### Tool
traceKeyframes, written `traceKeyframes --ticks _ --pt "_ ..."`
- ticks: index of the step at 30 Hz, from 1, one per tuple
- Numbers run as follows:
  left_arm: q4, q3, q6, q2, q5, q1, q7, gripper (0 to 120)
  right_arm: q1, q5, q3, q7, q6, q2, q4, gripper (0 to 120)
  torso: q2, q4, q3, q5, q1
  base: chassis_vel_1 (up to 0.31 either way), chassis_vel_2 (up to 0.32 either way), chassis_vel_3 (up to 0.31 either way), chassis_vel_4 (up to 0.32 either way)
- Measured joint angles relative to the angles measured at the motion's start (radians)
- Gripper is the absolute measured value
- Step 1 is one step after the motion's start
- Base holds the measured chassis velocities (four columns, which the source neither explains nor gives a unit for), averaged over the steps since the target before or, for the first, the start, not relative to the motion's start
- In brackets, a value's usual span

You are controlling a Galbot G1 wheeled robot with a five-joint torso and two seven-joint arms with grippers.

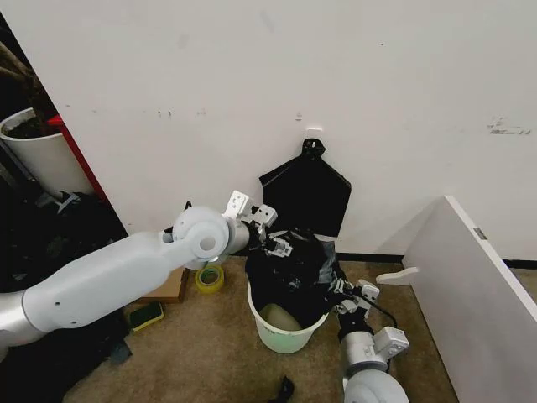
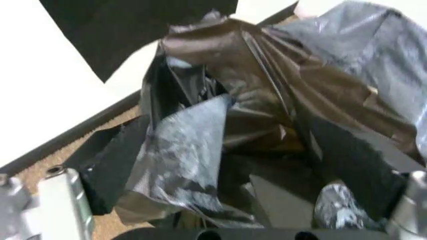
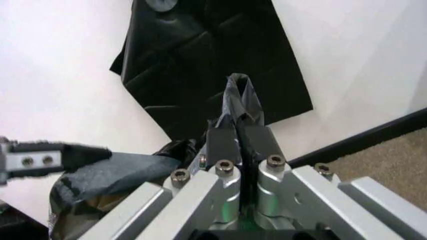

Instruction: Place the garbage bag over the trash bin.

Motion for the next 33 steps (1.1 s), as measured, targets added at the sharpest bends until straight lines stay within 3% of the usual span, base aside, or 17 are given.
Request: traceKeyframes --ticks 2,23,29,33 --pt "0.000 0.003 0.000 0.000 -0.002 0.001 -0.002 88 0.000 0.000 0.000 0.000 0.000 0.001 0.000 0 0.000 0.0000 0.000 0.0000 0.000 0.000 0.000 0.000 0.000" --pt "-0.012 -0.033 -0.001 0.015 -0.008 0.064 -0.029 8 0.003 0.016 0.002 0.010 -0.008 -0.005 -0.003 0 0.000 0.0000 0.000 0.0000 0.000 0.000 0.000 0.000 0.000" --pt "-0.013 -0.059 -0.002 0.021 0.011 0.103 -0.040 0 0.002 0.017 0.003 0.010 -0.008 -0.004 -0.004 0 0.000 -0.0001 0.000 0.0000 0.000 0.000 0.000 0.000 0.000" --pt "-0.015 -0.105 -0.002 0.024 0.095 0.166 -0.022 0 0.000 0.018 0.005 0.010 -0.007 -0.004 -0.005 0 0.000 -0.0001 0.000 0.0000 0.000 0.000 0.000 0.000 0.000"
